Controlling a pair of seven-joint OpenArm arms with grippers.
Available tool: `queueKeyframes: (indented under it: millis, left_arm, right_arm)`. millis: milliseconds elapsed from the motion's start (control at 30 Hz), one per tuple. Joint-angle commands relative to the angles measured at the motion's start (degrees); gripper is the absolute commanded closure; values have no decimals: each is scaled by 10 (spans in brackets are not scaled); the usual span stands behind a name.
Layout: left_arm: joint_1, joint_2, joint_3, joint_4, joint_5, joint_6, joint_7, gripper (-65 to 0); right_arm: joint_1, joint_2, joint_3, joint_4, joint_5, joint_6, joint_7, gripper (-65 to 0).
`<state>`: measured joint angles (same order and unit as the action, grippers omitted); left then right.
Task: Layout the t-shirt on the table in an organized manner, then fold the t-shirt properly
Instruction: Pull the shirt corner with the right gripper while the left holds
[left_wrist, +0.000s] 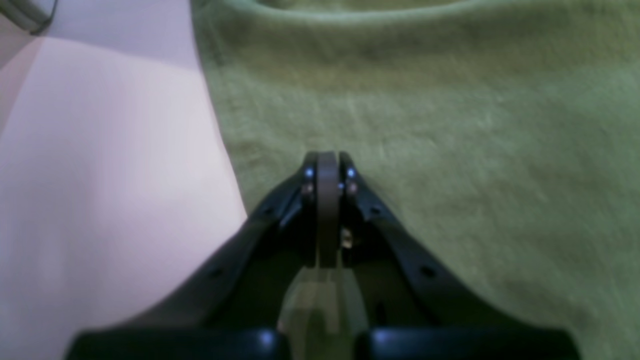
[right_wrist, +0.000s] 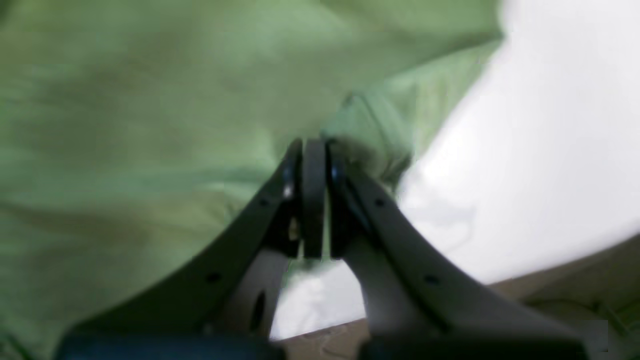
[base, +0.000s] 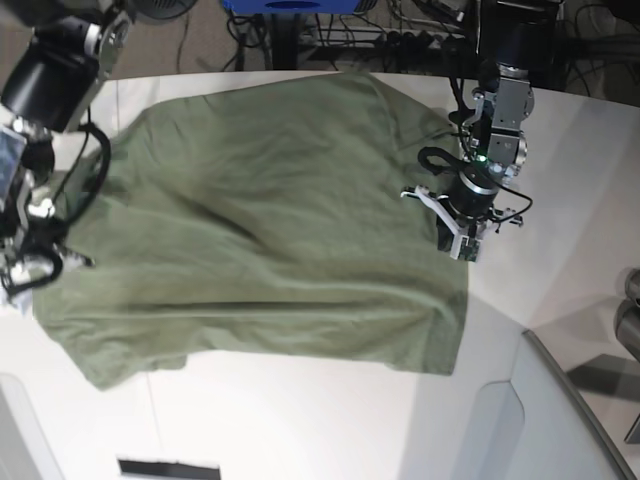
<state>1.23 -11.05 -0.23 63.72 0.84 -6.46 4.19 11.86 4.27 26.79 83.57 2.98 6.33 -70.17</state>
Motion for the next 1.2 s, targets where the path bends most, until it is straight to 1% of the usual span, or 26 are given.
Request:
queueKeyframes:
  millis: [0,67,167,200,267,300,333,367,433,500,533,567,633,667,733,800,900,1067,1167]
  left_arm:
    - [-8,-4,-2,11,-3,1,-14,0]
    - [-8,-4,-2,11,-3,1,-13,0]
    - [-4,-4,-2,11,-3,1,-13,0]
    - [-3,-4,-2,11,-3,1,-13,0]
    - [-1,-4,-2,11,-3,1,-13,0]
    - [-1,-4,-2,9,-3,1,-13,0]
    - [-1,-4,-2,8,-3,1,-13,0]
    - [-1,-4,-2,9,-3,1,-13,0]
    - [-1,-4,-2,11,-3,1,-12,0]
    - [-1,-4,-2,11,-3,1,-10,0]
    - [0,-4,-2,11,-3,1,-10,0]
    - [0,-9,-2,11,-3,1,-12,0]
    - [7,-17,-2,11,-3,1,-12,0]
    - [9,-17,-2,11,-3,1,-12,0]
    - [12,-17,-3,11,-3,1,-13,0]
    - [12,-18,-3,11,-3,1,-13,0]
    - [12,-20,-2,11,-3,1,-13,0]
    - [13,-17,1,11,-4,1,-13,0]
    - [21,-17,-2,11,-3,1,-13,0]
  right_arm:
    - [30,8,-9,-12,-2,0,3,0]
    - [70,8,-25,-59,-2,0,16,0]
    - [126,10,-41,-164,-2,1,67,-8]
    - [143,11,-49,-205,-2,1,81,-38]
    - [176,12,-83,-282,-2,1,102,-140]
    - [185,12,-100,-306,-2,1,111,-177]
    - [190,12,-117,-323,-2,1,125,-189]
    - [196,12,-138,-329,-2,1,135,-188]
    - [197,12,-175,-310,-3,0,138,-188]
    - [181,14,-188,-254,-5,-1,111,-188]
    - [163,24,-187,-207,-5,-2,91,-188]
    - [139,30,-178,-153,-5,-2,70,-188]
    - [82,28,-136,-56,-5,-2,45,-188]
    - [52,27,-113,-15,-5,-2,43,-194]
    - [6,27,-85,24,-4,-2,44,-195]
    - [-12,27,-64,26,-4,-2,46,-195]
    - [-24,30,-42,3,-4,-2,67,-195]
    - [-24,32,-34,-32,-4,-2,89,-195]
    - [-24,32,-34,-59,-4,-2,111,-195]
